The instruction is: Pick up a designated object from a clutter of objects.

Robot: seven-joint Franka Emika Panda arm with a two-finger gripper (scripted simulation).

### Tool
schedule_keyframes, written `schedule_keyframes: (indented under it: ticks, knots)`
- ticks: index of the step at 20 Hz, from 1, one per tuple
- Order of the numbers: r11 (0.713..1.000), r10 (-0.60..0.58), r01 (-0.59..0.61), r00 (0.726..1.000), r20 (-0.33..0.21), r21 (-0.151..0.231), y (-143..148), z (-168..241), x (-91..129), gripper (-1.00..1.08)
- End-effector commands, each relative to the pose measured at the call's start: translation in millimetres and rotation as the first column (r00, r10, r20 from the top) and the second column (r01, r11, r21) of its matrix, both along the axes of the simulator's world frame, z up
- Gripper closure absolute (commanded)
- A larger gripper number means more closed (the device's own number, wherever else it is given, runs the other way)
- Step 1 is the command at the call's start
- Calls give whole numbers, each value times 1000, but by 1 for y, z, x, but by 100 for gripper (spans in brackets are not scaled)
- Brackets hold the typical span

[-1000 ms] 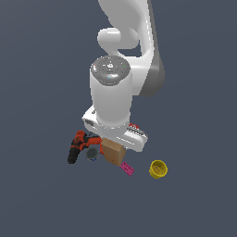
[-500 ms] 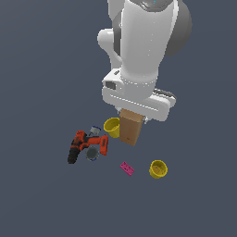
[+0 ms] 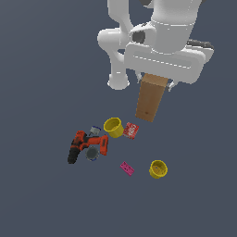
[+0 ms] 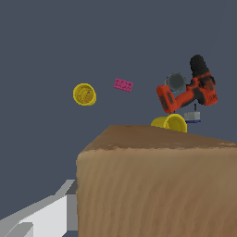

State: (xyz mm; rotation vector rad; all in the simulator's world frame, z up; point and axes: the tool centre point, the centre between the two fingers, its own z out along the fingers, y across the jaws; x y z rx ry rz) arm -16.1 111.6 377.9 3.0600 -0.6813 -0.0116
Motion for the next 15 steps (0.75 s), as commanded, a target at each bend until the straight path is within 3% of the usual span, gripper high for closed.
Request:
schedule_keyframes:
  ticks: [1,8,15]
  knots:
    - [1000,-1,1,1000,9,1,15,24,-12,108]
    - [1000,-1,1,1000,9,3,44,63,-36,108]
    - [1000,-1,1,1000,9,4,54,75,-42,108]
